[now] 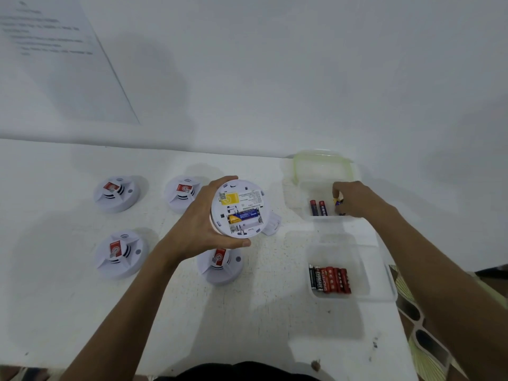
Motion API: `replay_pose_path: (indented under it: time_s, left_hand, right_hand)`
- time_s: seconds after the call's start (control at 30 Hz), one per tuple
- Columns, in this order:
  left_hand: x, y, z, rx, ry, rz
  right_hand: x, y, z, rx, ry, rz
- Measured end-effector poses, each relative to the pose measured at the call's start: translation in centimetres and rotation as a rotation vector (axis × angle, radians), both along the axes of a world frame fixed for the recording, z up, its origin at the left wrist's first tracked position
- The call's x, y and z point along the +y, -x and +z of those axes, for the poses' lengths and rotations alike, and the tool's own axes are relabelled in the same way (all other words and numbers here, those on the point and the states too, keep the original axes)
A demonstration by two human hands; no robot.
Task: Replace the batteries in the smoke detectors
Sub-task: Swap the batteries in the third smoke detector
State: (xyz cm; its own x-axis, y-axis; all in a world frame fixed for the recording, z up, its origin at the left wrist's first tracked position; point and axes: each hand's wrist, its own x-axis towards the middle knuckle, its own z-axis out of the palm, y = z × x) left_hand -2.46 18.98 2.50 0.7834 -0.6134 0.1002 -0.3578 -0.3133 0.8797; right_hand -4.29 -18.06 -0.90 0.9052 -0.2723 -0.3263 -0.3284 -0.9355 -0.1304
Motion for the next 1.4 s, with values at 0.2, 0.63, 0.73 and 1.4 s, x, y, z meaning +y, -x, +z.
replay_pose_path:
  time_s: [0.2, 0.63, 0.73, 1.4]
  left_hand:
    - [0.0, 0.0, -0.1, 0.003, 0.006, -0.003]
    - [-0.6, 0.4, 0.3, -0.057, 0.024, 0.013]
    - [-0.7, 0.5, 0.5, -0.076, 0.029, 0.024]
    - [-0.8, 1.1, 1.5, -0.069, 0.111, 0.027]
  right_hand:
    - [1.2, 1.2, 1.0, -0.198, -0.181, -0.062]
    - [17.0, 8.6, 7.0, -0.938, -0.989, -0.211]
    - [19.5, 9.3, 6.4, -0.95, -0.958, -0.182]
    - [23.1, 9.5, 3.5, -1.149, -0.981, -0.185]
